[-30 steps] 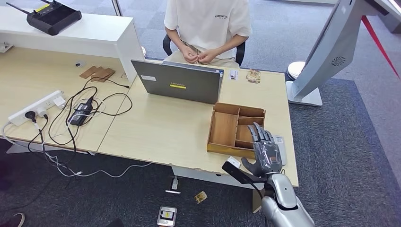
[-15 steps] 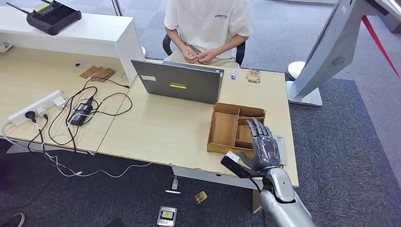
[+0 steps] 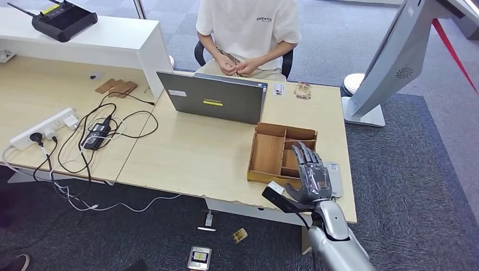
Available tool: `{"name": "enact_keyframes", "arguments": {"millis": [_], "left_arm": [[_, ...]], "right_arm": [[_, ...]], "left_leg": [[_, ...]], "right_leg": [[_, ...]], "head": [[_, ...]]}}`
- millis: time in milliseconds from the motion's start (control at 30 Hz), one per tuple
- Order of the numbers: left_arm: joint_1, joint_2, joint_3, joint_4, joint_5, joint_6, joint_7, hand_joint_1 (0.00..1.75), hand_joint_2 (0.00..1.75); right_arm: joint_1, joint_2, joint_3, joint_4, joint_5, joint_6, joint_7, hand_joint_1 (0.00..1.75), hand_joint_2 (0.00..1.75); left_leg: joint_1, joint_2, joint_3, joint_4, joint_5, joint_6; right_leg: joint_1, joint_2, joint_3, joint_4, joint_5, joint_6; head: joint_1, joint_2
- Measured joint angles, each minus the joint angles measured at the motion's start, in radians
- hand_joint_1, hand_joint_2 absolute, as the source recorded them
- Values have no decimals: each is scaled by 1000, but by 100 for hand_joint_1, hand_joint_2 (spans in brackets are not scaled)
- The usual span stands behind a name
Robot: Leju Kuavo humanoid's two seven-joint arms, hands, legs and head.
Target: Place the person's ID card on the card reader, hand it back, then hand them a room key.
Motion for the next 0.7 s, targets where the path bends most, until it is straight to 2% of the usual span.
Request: {"name": "enact_keyframes", "arguments": {"millis": [533,633,667,700], "left_arm": [[-1,0,0,0,-5,1,0,0,0],[-1,0,0,0,-7,1,-1,0,0],[-1,0,0,0,-8,1,-2,0,0],[-2,0,0,0,-9,1,-2,0,0]], "right_arm": [[-1,3,0,44,-14,-16,-21,0,175],[-1,3,0,48,-21,-23,-26,5,175],[-1,3,0,49,-23,-24,-26,21,175],[-1,3,0,49,-24,-25,-27,52,175]], "left_leg": [[0,0,0,0,0,0],[0,0,0,0,0,0],[0,0,0,0,0,0],[0,0,0,0,0,0]], "right_leg": [[0,0,0,0,0,0],[0,0,0,0,0,0],[0,0,0,0,0,0],[0,0,0,0,0,0]], "head": [[0,0],[0,0],[0,0],[0,0]]}}
